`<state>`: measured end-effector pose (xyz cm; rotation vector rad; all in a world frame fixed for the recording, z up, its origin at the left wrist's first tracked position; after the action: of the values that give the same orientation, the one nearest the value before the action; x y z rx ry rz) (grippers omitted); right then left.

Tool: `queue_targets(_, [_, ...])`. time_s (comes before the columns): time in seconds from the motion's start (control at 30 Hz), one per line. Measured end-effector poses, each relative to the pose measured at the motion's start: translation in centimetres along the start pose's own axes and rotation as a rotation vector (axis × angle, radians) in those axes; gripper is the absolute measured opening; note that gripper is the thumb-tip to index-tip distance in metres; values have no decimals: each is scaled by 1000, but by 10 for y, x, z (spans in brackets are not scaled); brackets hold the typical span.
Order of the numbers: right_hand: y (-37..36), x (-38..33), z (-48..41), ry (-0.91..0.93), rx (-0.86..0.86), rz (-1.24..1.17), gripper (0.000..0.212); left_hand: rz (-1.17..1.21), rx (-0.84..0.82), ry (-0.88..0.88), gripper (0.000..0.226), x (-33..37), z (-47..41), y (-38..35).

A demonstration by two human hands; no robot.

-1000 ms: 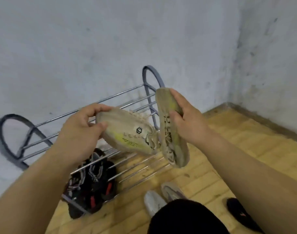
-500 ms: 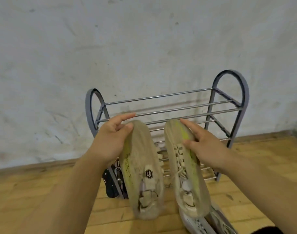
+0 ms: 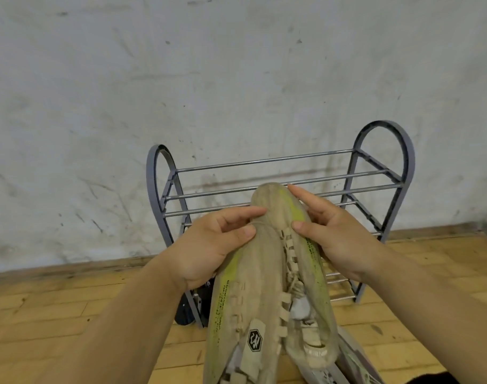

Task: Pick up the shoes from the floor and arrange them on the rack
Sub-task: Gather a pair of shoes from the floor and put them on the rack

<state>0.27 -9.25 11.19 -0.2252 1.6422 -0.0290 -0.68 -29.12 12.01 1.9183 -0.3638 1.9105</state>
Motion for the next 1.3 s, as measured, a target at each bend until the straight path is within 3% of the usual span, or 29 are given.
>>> queue_targets(0.23, [-7,-3,14,-54,-124,-9,63,9,143,-4,29,11,-1,4])
queue_targets(0.53, [-16,-15,33,-52,-224,313,80,229,362,-35,26,26,-1,16])
queue_targets(0.77, [-13,-18,30,49,-122,332,80,283,370,-40,28,26,-2,9])
queue_targets(1.03, [16,-34,25,95,150,307,56,73,543,-80,33,27,13,33])
queue_targets(1.3, [-9,-33,32,81,17,496,49,-41,686,-141,30,30,21,34])
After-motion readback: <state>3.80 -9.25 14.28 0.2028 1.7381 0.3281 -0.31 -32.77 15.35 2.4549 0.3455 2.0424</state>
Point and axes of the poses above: each hand's wrist, its own z-axis away from the middle knuckle, its own y-axis out of the back of the hand, x = y × z, the point moved 7 cm from there along -z, towards the middle knuckle, and after that the axes turned 9 degrees about -z, right-handed, at the moved point
